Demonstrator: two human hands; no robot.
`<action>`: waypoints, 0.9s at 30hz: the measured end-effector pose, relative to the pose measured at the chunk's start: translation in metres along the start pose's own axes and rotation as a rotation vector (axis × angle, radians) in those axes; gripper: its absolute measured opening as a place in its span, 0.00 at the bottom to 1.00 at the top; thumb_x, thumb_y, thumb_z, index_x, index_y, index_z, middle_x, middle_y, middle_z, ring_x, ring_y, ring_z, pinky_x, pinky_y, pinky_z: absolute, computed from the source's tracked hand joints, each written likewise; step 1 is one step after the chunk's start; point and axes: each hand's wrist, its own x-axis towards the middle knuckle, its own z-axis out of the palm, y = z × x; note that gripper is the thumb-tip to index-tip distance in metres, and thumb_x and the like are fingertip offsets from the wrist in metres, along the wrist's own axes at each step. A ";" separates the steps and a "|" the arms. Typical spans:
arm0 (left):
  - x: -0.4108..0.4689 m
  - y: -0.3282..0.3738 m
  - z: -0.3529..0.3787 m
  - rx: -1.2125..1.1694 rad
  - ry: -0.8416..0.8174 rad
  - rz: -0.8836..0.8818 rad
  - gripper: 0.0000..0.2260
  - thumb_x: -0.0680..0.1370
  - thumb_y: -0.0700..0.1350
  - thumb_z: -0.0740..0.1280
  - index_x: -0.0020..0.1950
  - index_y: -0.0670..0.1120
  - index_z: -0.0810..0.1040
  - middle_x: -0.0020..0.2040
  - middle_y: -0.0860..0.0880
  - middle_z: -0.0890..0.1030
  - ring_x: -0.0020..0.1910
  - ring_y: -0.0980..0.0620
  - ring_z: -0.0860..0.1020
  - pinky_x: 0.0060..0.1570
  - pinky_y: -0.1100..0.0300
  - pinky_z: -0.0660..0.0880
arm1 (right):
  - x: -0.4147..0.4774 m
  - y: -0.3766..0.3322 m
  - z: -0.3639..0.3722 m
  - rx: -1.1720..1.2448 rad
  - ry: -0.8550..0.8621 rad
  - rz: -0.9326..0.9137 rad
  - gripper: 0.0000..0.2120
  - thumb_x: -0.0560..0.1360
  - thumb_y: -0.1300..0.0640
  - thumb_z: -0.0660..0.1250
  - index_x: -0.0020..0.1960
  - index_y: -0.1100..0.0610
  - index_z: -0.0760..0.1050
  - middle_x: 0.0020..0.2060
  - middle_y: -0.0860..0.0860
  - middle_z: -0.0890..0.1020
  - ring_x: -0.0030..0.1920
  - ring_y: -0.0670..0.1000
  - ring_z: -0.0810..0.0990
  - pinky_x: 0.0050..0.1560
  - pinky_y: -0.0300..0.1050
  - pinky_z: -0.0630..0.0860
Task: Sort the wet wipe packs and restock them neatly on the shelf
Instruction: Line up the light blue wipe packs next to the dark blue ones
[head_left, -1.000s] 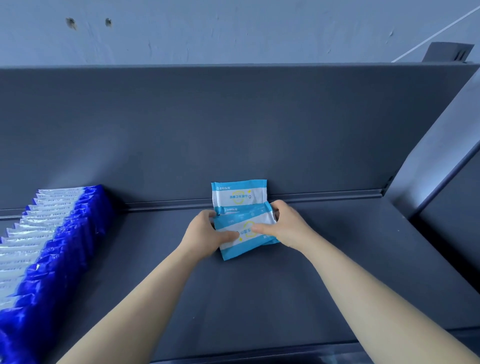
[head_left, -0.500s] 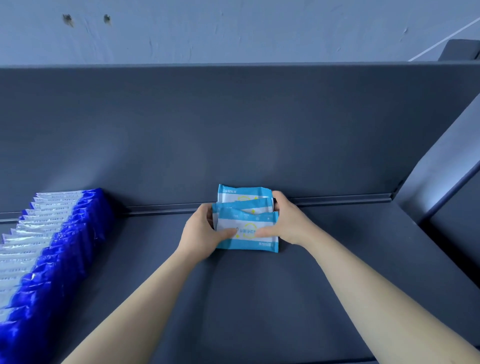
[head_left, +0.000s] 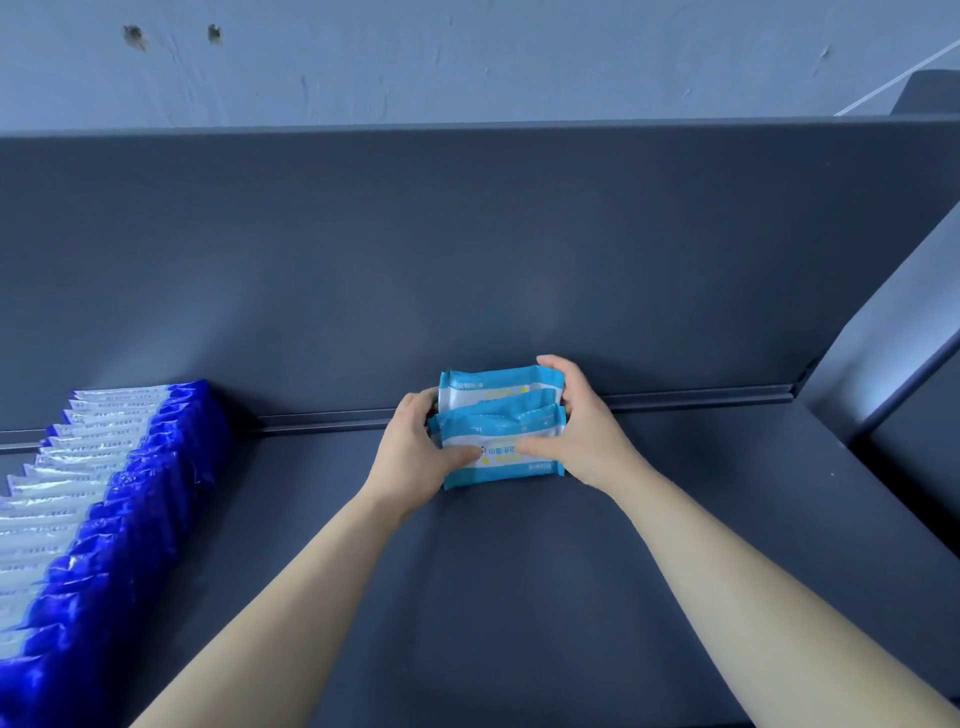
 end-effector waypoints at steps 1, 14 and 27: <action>0.001 0.001 0.000 0.035 0.026 0.056 0.24 0.68 0.39 0.76 0.58 0.55 0.73 0.55 0.56 0.74 0.52 0.60 0.76 0.46 0.73 0.72 | 0.001 -0.001 0.000 -0.026 0.036 -0.025 0.41 0.63 0.58 0.77 0.67 0.36 0.60 0.58 0.38 0.74 0.58 0.43 0.75 0.56 0.41 0.75; 0.015 -0.004 0.006 0.089 0.038 -0.126 0.20 0.72 0.51 0.74 0.59 0.48 0.70 0.47 0.49 0.78 0.43 0.52 0.74 0.39 0.62 0.70 | 0.011 0.004 0.002 -0.036 0.023 0.133 0.15 0.71 0.51 0.73 0.54 0.50 0.74 0.49 0.43 0.81 0.49 0.44 0.80 0.46 0.43 0.78; 0.009 0.002 -0.005 0.191 0.086 0.001 0.28 0.74 0.49 0.71 0.70 0.46 0.66 0.63 0.54 0.73 0.61 0.53 0.72 0.53 0.62 0.68 | -0.002 0.000 -0.003 -0.185 0.089 0.138 0.25 0.69 0.48 0.74 0.62 0.52 0.71 0.57 0.43 0.78 0.58 0.45 0.77 0.55 0.46 0.77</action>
